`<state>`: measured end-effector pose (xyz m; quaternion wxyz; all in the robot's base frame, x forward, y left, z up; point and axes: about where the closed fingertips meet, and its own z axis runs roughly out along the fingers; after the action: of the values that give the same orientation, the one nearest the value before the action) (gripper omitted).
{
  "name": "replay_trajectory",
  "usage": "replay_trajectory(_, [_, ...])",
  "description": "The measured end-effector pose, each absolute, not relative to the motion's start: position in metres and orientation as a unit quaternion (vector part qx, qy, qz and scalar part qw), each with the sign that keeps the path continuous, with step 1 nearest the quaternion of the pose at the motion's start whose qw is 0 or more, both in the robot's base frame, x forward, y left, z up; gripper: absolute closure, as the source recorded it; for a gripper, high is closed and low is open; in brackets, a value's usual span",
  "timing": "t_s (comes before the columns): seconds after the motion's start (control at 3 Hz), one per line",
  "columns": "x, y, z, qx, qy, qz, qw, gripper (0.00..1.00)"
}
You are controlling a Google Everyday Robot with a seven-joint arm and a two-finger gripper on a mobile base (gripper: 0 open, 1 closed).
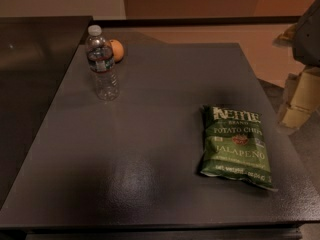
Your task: Knock water bottle over
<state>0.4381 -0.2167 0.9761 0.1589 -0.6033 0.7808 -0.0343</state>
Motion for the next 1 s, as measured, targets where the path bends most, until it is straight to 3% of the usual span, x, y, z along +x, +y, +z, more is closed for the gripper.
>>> replay_trajectory(1.0, [0.485, -0.188, 0.973, -0.620, 0.759, -0.016, 0.198, 0.00])
